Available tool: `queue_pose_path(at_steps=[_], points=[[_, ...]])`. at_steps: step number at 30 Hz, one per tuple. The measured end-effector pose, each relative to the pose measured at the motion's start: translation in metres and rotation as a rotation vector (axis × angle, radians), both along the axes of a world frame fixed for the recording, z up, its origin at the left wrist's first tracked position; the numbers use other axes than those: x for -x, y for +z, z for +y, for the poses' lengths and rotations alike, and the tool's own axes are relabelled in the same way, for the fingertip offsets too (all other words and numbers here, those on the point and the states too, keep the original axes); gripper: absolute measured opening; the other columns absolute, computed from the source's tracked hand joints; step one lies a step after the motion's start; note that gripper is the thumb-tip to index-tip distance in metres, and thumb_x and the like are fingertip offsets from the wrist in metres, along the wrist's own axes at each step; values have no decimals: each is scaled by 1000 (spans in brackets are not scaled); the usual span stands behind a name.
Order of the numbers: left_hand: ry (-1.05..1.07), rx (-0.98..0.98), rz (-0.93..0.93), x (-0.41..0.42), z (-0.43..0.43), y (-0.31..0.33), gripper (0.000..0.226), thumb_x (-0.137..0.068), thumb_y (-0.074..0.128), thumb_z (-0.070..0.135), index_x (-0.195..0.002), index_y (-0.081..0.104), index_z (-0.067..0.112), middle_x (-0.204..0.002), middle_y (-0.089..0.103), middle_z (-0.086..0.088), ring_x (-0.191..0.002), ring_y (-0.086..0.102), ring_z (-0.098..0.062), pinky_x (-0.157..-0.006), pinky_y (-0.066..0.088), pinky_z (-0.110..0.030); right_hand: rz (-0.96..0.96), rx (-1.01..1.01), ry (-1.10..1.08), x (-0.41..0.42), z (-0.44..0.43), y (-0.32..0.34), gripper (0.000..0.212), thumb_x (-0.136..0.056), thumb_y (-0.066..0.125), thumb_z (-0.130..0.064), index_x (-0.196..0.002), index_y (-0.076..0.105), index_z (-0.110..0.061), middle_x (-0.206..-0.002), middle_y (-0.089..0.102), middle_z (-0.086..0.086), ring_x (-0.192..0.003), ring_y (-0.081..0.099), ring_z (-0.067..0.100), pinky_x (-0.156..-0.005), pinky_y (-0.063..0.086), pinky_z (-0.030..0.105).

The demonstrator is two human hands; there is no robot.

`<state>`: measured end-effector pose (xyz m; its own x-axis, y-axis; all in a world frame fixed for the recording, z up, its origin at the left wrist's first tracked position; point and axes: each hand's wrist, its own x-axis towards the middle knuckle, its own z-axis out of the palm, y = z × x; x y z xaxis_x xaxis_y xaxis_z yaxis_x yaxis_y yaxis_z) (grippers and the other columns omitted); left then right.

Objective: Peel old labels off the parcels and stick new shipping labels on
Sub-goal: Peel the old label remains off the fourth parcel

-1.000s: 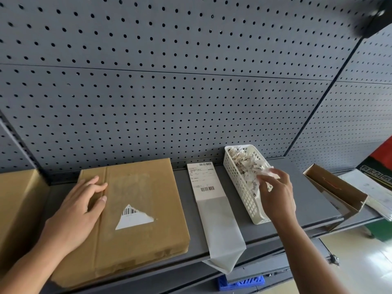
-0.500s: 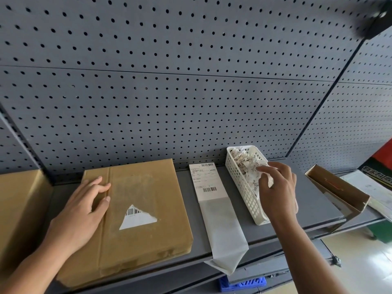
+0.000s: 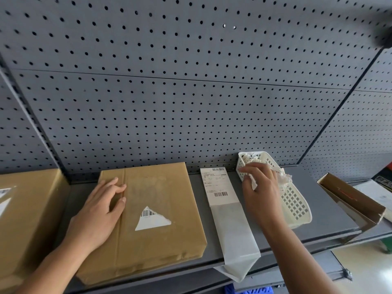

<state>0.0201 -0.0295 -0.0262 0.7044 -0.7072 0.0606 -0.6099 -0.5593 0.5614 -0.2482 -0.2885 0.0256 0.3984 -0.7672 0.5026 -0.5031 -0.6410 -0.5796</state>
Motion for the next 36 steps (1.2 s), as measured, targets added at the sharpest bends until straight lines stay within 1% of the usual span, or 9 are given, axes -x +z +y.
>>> queue_pose_path(at_steps=[3,5,8,12,14,17,21,27,36], points=[[5,-15,4,-1,0,-1,39,-95,30,63,-132,36,56,-156,14,36,-151,-1,6,-115,32,-60,6,30,41,-12,7,1,25,-91,59,-2,-104,72,-18,-110,55,-13,-106,42,10,-92,25,4],[-1,-12,3,0,0,-1,36,-95,29,64,-130,35,57,-156,13,37,-150,-2,6,-116,32,-59,7,14,73,-19,12,0,25,-92,57,-4,-106,71,-20,-110,53,-16,-105,39,6,-94,29,8],[7,-12,6,0,0,-1,39,-100,34,57,-137,41,49,-157,13,36,-150,-3,7,-116,32,-58,30,1,121,-29,19,-3,25,-94,56,-7,-108,70,-21,-113,55,-14,-108,41,8,-94,37,24],[7,-8,6,1,0,-1,41,-101,34,56,-140,43,46,-161,14,32,-151,-3,6,-117,31,-57,67,22,182,-43,29,-6,25,-93,58,-6,-110,70,-21,-109,55,-13,-105,44,10,-92,26,3],[13,-6,9,3,0,1,40,-101,35,55,-140,43,45,-160,14,32,-151,-4,7,-117,31,-57,76,16,209,-50,34,-7,25,-93,59,-7,-111,69,-21,-109,54,-14,-105,44,10,-91,27,6],[24,-16,12,6,0,5,39,-103,35,53,-140,43,46,-160,13,33,-150,-5,8,-115,33,-56,87,31,250,-61,43,-11,25,-93,60,-6,-111,69,-20,-110,56,-14,-106,45,10,-91,36,19],[24,-28,13,6,-1,7,37,-104,35,52,-139,43,46,-159,11,35,-149,-7,9,-111,36,-56,109,5,328,-75,57,-12,27,-93,58,-4,-113,69,-20,-113,57,-12,-110,45,7,-91,32,7],[24,-30,22,8,0,10,35,-104,36,50,-138,43,46,-160,12,34,-149,-7,10,-110,38,-53,137,-50,421,-91,74,-17,28,-95,55,-8,-115,66,-24,-116,55,-17,-115,44,4,-94,28,4],[21,-29,26,9,2,12,33,-105,37,48,-138,44,44,-162,12,31,-150,-9,8,-108,39,-56,241,-155,624,-109,103,-24,24,-94,55,-6,-101,64,-27,-97,58,-27,-100,52,2,-80,41,13]])
